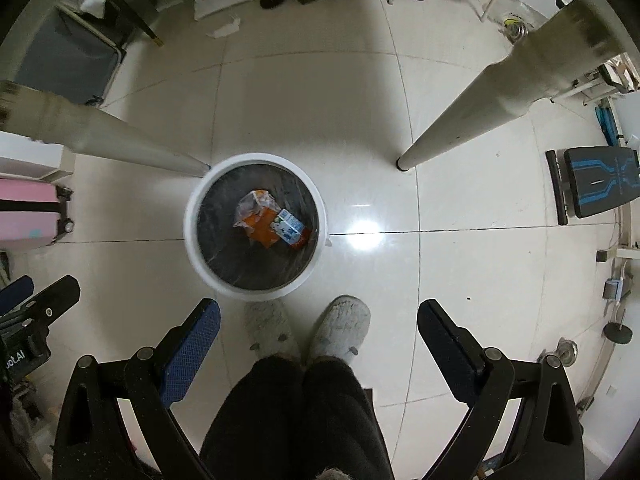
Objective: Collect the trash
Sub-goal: 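Carry both items over the trash bin and open both grippers, then grasp the blue tissue pack with left gripper while right gripper grasps the striped medicine box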
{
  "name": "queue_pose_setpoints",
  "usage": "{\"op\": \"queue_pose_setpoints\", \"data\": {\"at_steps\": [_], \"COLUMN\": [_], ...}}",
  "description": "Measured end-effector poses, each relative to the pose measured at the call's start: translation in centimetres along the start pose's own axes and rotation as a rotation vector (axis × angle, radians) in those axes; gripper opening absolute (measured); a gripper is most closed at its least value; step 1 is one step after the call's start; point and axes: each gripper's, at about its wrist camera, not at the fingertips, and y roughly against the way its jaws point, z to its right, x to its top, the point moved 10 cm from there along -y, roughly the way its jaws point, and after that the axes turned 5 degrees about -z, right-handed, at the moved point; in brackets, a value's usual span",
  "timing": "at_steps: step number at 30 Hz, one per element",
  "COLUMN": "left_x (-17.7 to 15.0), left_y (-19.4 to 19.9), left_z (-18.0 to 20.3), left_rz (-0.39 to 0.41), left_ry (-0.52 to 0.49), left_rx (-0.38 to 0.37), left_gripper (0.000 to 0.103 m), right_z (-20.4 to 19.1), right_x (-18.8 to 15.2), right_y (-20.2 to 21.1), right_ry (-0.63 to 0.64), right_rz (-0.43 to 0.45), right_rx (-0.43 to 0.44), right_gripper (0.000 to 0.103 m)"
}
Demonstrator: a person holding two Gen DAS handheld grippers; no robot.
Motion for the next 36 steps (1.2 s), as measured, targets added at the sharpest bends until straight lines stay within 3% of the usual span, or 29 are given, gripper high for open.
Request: {"op": "queue_pose_setpoints", "data": {"at_steps": [7, 12, 14, 18, 21, 26, 31, 36], "left_x": [-1.4, 1.1, 3.2, 9.1, 13.6, 19.7, 24.4, 27.6], "left_y": [9.7, 17.8, 20.7, 26.1, 28.3, 27.5, 22.9, 20.0], "left_z": [-0.9, -1.7, -1.5, -1.0, -0.8, -0.8, 0.0, 0.7], "left_rz": [0.04, 0.148, 0.208, 0.328, 0.385, 0.38, 0.223, 0.125], "left_ry": [0.007, 0.034, 0.035, 0.045, 0.061, 0.145, 0.254, 0.316], "left_rx": [-0.032, -0.057, -0.064, -0.049, 0.009, 0.135, 0.142, 0.169], "left_gripper": [0.089, 0.089, 0.103, 0.103, 0.103, 0.103, 0.103, 0.103], "right_z": [-0.8, -1.6, -1.8, 0.0, 1.9, 2.8, 1.0, -1.9], "right_x": [-2.1, -1.3, 0.6, 7.1, 12.6, 23.2, 34.7, 41.4], "right_y": [10.9, 20.0, 24.0, 31.8, 35.1, 35.7, 31.9, 26.6], "right_ry": [-0.02, -0.059, -0.059, -0.057, -0.018, 0.205, 0.527, 0.807], "right_rz": [0.006, 0.025, 0.069, 0.177, 0.213, 0.185, 0.092, 0.014], "right_rx": [0.063, 0.148, 0.161, 0.149, 0.114, -0.024, -0.198, -0.316], "right_gripper": [0.1, 0.1, 0.1, 0.1, 0.1, 0.1, 0.1, 0.1]}}
